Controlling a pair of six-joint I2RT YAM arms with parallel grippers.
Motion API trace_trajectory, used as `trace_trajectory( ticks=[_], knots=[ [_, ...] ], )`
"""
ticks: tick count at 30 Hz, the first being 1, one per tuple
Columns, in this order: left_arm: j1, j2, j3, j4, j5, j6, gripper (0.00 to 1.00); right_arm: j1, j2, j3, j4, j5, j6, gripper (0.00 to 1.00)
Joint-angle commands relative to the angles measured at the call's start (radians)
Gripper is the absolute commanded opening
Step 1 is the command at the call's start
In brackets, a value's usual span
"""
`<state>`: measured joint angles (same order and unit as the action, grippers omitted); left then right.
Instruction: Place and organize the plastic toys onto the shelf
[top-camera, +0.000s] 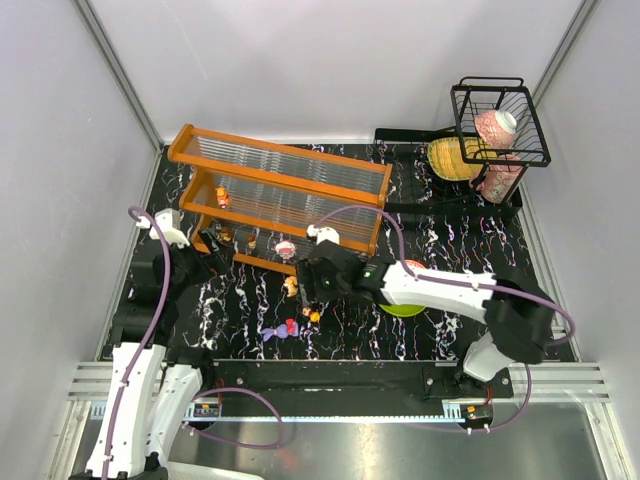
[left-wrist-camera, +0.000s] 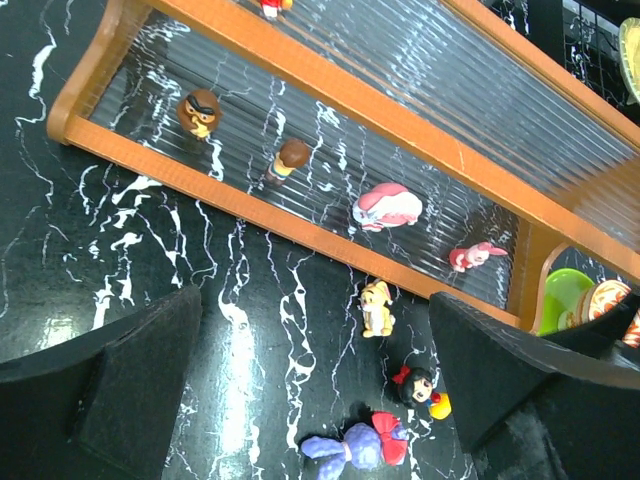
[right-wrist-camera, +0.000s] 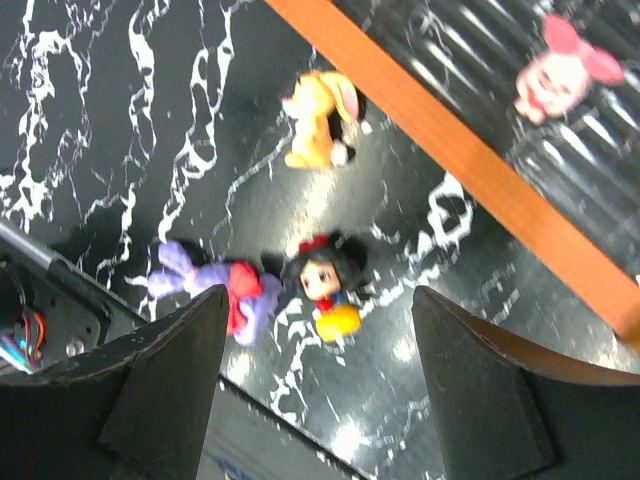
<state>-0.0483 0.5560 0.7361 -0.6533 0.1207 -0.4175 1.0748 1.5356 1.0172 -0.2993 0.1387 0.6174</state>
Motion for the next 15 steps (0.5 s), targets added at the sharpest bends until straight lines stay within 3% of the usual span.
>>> trace_trajectory(
  ticks=[1, 15],
  knots=[
    [-0.002, 0.001, -0.015, 0.09, 0.066, -0.035, 0.99, 0.008, 0.124, 0.135, 0.094, 0.048, -0.054, 0.78],
    [-0.002, 0.028, -0.027, 0.141, 0.093, -0.017, 0.99, 0.008, 0.284, 0.187, 0.17, 0.095, -0.136, 0.68]
  ],
)
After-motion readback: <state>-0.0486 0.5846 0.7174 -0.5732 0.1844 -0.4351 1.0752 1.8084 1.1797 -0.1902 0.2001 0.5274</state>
